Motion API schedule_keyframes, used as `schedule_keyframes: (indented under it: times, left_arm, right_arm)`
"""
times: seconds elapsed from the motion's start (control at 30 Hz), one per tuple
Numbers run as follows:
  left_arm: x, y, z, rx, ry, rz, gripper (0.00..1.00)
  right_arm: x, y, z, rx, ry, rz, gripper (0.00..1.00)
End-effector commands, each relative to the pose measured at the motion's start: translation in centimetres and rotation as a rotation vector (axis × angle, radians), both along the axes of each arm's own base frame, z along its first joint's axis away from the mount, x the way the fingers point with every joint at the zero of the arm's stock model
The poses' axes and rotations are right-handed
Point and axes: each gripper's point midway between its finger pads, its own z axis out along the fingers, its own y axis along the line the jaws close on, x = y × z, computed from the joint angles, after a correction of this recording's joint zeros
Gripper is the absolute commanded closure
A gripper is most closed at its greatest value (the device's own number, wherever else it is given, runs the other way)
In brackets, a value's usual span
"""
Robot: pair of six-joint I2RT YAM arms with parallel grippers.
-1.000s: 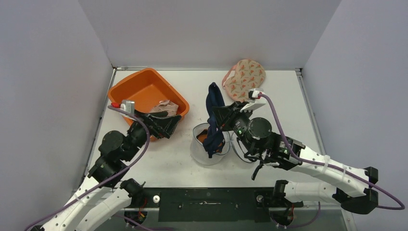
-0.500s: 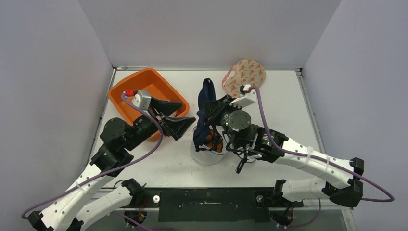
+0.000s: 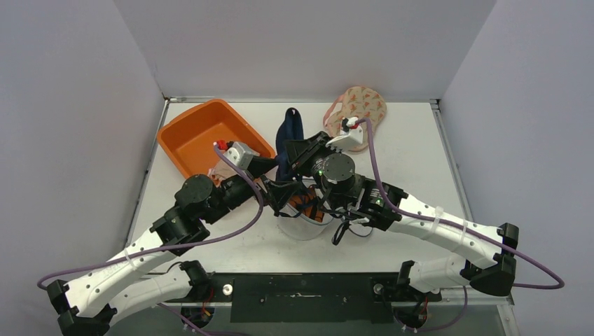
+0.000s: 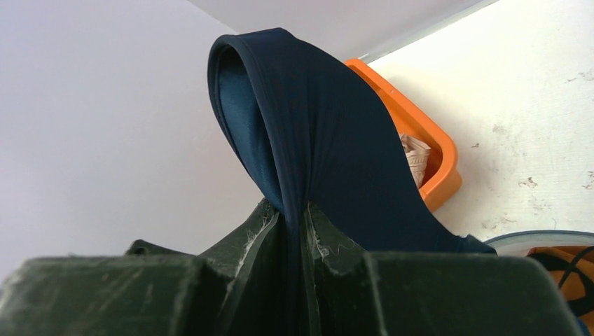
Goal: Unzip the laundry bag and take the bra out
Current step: Place the bra in the bin.
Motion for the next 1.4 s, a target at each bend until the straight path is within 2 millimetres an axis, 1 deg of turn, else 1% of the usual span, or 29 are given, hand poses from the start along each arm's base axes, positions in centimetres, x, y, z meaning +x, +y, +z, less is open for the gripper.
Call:
schedule_keyframes:
  times: [0.0, 0.1, 0.2, 0.23, 0.27, 0.4, 0.43, 0.5, 0.7, 0.73, 0.77, 0.8, 0.83, 0.87, 0.93, 0.97, 1.0, 1.07, 1.23, 1.27, 1.3, 1.37]
  left_arm:
    - [2.9, 2.6, -0.5, 0.002, -0.033, 0.219, 0.04]
    - [3.6, 3.6, -0.2, -0.028, -0.048, 0.285, 0.04]
    - [4.1, 3.2, 0.0, -0.025, -0.052, 0.294, 0.01]
    - [4.2, 3.0, 0.0, -0.023, -0.052, 0.294, 0.02]
    - [4.3, 2.8, 0.2, -0.027, -0.053, 0.290, 0.07]
    - [4.4, 2.1, 0.9, -0.057, -0.065, 0.269, 0.19]
    - [4.4, 1.9, 0.9, -0.061, -0.067, 0.264, 0.23]
    - [4.3, 1.6, 1.1, -0.067, -0.073, 0.253, 0.35]
    - [4.2, 1.2, 1.5, -0.090, -0.091, 0.232, 0.72]
    - [4.1, 1.3, 1.6, -0.093, -0.096, 0.231, 0.80]
    - [4.1, 1.3, 1.6, -0.091, -0.098, 0.230, 0.91]
    - [4.1, 1.3, 1.8, -0.091, -0.100, 0.232, 1.00]
    - [4.2, 1.4, 1.7, -0.090, -0.099, 0.237, 1.00]
    - [4.2, 1.5, 1.8, -0.093, -0.100, 0.242, 1.00]
    - [4.1, 1.8, 2.0, -0.099, -0.103, 0.252, 1.00]
    - [4.2, 2.1, 2.2, -0.104, -0.104, 0.260, 1.00]
    - [4.2, 2.3, 2.2, -0.106, -0.103, 0.270, 1.00]
    - [4.2, 2.7, 2.4, -0.113, -0.105, 0.284, 1.00]
    - [4.3, 4.3, 2.8, -0.135, -0.098, 0.342, 1.00]
    - [4.4, 4.6, 2.8, -0.135, -0.093, 0.355, 1.00]
    - [4.5, 4.9, 2.8, -0.133, -0.088, 0.369, 1.00]
    - [4.9, 5.6, 2.8, -0.123, -0.074, 0.406, 1.00]
  right_arm:
    - [0.0, 0.2, 3.8, 0.137, -0.033, 0.013, 0.95]
    - [-0.1, 0.1, 3.6, 0.147, -0.028, 0.022, 0.95]
    - [-0.2, 0.3, 3.5, 0.166, -0.022, 0.038, 0.95]
    - [-0.2, 0.4, 3.4, 0.170, -0.020, 0.044, 0.95]
    - [-0.3, 0.6, 3.4, 0.174, -0.019, 0.054, 0.95]
    - [-0.5, 0.9, 3.3, 0.185, -0.012, 0.072, 0.95]
    - [-0.5, 0.8, 3.3, 0.191, -0.010, 0.074, 0.95]
    - [-0.6, 1.0, 3.0, 0.197, -0.002, 0.084, 0.95]
    - [-0.7, 1.4, 2.4, 0.205, 0.014, 0.109, 0.95]
    - [-0.7, 1.4, 2.3, 0.204, 0.015, 0.113, 0.95]
    - [-0.8, 1.4, 2.3, 0.204, 0.016, 0.117, 0.95]
    - [-0.9, 1.5, 2.3, 0.203, 0.013, 0.125, 0.92]
    - [-1.1, 1.5, 2.4, 0.204, 0.006, 0.136, 0.84]
    - [-1.2, 1.6, 2.5, 0.201, -0.001, 0.151, 0.74]
    - [-1.6, 1.6, 2.6, 0.184, -0.014, 0.173, 0.50]
    - [-1.7, 1.6, 2.6, 0.172, -0.023, 0.181, 0.40]
    - [-1.8, 1.4, 2.8, 0.170, -0.030, 0.184, 0.33]
    - [-1.9, 1.0, 2.8, 0.155, -0.040, 0.186, 0.23]
    - [-2.4, -0.4, 3.4, 0.092, -0.081, 0.193, 0.01]
    - [-2.6, -0.7, 3.6, 0.072, -0.090, 0.195, 0.07]
    - [-2.7, -1.0, 3.7, 0.048, -0.097, 0.197, 0.10]
    - [-3.0, -1.6, 4.1, 0.007, -0.119, 0.207, 0.10]
